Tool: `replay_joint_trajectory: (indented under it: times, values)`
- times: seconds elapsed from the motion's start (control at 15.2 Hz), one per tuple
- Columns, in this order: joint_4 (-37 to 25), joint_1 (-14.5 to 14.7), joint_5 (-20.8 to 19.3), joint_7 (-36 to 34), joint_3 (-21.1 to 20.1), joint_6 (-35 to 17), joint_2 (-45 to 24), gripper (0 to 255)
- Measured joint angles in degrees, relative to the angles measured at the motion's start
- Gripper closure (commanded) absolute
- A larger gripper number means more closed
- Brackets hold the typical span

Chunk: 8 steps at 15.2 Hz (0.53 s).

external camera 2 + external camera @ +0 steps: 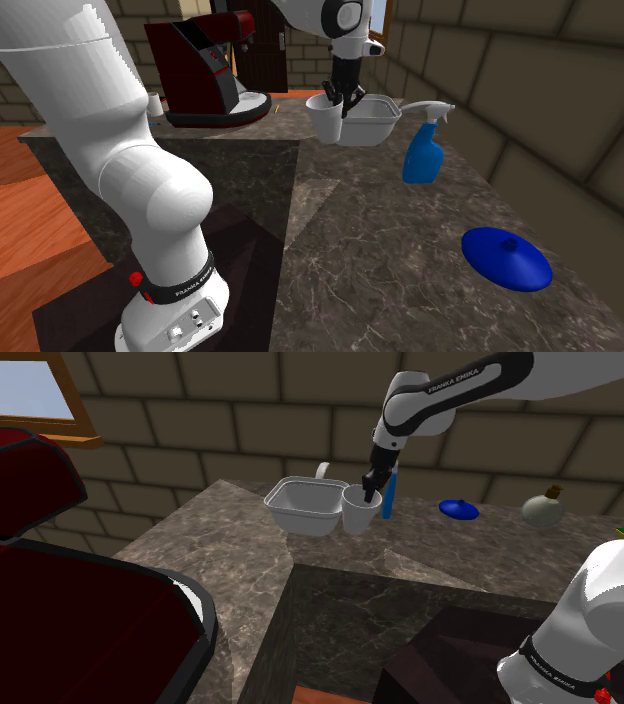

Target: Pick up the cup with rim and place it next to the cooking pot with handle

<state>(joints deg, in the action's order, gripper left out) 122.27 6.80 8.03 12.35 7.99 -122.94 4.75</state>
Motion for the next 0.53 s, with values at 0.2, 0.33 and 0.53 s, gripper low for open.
replay_joint_trajectory:
  times: [0.2, 0.33, 0.53]
  values:
    - [1.3, 0.1, 0.3, 0.4, 0.0, -2.1, -0.8, 255]
    - [2.3, 0.1, 0.6, 0.7, 0.0, -3.6, -1.4, 255]
    - [3.4, 0.2, 1.1, 1.2, 0.0, -5.8, -2.6, 255]
